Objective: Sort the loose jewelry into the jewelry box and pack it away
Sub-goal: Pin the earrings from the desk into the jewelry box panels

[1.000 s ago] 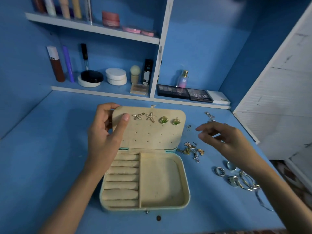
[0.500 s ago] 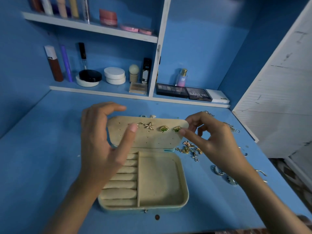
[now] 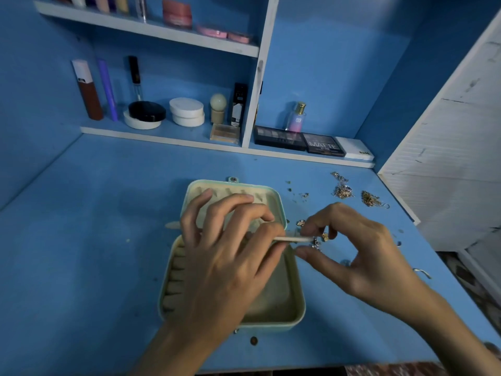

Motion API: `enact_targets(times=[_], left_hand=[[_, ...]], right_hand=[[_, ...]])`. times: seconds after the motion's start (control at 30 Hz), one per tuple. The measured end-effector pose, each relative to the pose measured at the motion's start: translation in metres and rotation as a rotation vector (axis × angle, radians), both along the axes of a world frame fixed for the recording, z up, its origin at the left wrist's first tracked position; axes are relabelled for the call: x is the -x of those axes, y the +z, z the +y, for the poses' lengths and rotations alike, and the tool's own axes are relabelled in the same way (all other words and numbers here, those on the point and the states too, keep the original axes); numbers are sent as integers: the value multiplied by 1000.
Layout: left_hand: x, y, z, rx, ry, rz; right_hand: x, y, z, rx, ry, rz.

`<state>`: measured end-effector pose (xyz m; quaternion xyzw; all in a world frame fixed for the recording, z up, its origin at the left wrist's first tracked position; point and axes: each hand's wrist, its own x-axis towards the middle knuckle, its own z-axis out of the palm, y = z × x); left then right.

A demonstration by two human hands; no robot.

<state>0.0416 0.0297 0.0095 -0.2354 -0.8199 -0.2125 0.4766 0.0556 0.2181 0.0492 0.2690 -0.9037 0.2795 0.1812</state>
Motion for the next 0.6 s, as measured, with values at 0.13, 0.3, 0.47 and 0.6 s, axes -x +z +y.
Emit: enact_targets(times=[0.13, 0.3, 0.47, 0.6], left_hand=[[0, -4, 1, -20, 2, 19], [-1, -5, 1, -38, -8, 23], [-2, -5, 1, -40, -10, 34], [-2, -7, 2, -48, -11, 45]], right_hand=[[6, 24, 0, 187, 35, -300], [29, 42, -3, 178, 126, -641], [40, 50, -4, 52, 174, -767], [43, 52, -5, 21, 195, -810]])
